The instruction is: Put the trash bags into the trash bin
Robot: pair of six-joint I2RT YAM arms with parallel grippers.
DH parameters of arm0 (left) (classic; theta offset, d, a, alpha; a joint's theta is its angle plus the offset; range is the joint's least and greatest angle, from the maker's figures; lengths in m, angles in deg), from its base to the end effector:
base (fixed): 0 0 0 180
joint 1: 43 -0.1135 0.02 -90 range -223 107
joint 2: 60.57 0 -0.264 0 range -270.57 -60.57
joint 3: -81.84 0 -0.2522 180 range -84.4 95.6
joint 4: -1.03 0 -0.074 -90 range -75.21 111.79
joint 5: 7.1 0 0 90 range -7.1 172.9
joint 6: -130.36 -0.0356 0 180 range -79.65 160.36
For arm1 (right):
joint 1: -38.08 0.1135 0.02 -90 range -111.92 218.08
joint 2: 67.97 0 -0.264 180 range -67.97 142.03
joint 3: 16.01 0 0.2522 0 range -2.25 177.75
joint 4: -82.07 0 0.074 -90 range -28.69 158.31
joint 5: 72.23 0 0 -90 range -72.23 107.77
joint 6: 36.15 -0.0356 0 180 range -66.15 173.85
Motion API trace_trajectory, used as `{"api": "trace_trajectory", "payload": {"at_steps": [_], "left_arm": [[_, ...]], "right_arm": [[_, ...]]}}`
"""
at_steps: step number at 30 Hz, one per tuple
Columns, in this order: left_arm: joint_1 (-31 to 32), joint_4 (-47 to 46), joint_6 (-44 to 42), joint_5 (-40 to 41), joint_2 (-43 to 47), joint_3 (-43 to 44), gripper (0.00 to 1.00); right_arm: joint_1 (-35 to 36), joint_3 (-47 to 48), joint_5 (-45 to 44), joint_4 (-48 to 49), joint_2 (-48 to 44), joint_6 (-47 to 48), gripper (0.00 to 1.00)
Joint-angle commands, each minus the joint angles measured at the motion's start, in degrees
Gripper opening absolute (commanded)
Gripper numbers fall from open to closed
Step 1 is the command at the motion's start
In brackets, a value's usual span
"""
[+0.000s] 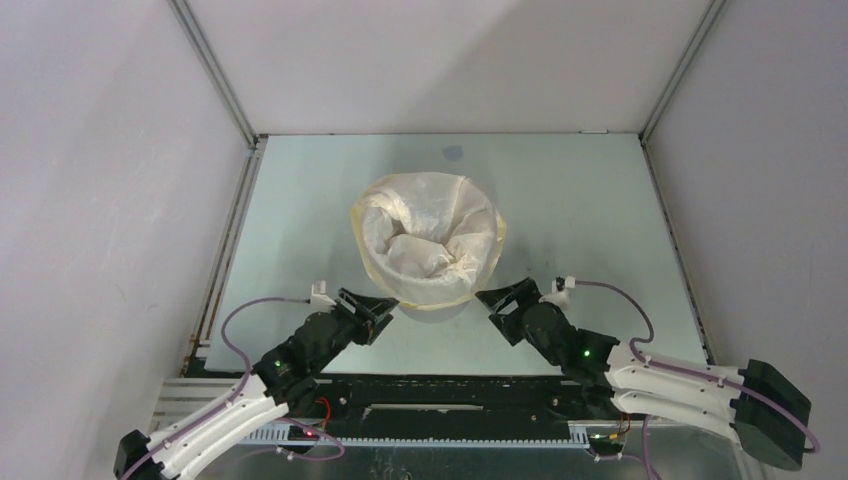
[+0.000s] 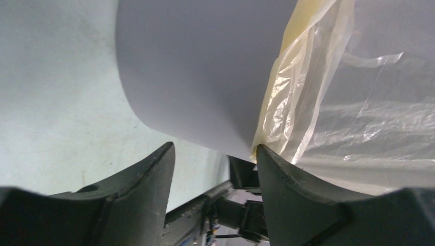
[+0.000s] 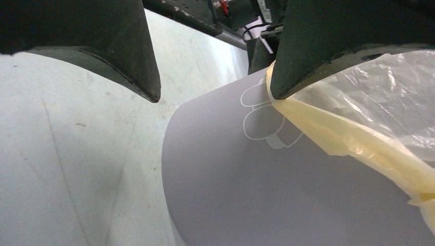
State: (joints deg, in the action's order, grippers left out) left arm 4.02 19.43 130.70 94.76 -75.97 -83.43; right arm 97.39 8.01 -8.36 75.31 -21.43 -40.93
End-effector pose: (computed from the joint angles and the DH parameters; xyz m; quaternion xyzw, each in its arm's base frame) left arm 0.0875 -0.0832 0.1451 -0.3547 0.7308 -0.5070 0.2882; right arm 0.0971 0.1329 0.1567 0.3649 0.7658 0.4361 0.3005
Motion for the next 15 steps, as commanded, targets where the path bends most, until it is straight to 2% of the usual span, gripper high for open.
{"api": "trace_trajectory", "payload": {"at_steps": [1,5,9,12,15], "left_arm": [[0.3,13.8,-10.7,5.7,-1.7,8.0,0.66],[0.3,24.1,-16.4,10.9,-2.0,17.4,0.72],[0.2,28.2,-18.9,13.9,-0.1,21.6,0.77],[-3.2,30.6,-27.0,13.2,-1.4,27.6,0.80],[-15.1,31.9,-35.9,3.2,-6.1,33.4,0.80]], "right_arm": [[-0.7,5.0,-4.7,-9.8,-4.8,7.1,0.83],[-0.9,8.2,-9.3,-17.0,-9.8,13.5,0.85],[-3.6,10.2,-9.1,-17.5,-14.0,23.5,0.87],[-10.9,13.3,-2.3,-17.2,-14.8,32.9,0.89],[-23.1,17.7,11.6,-16.9,-12.6,39.6,0.86]]}}
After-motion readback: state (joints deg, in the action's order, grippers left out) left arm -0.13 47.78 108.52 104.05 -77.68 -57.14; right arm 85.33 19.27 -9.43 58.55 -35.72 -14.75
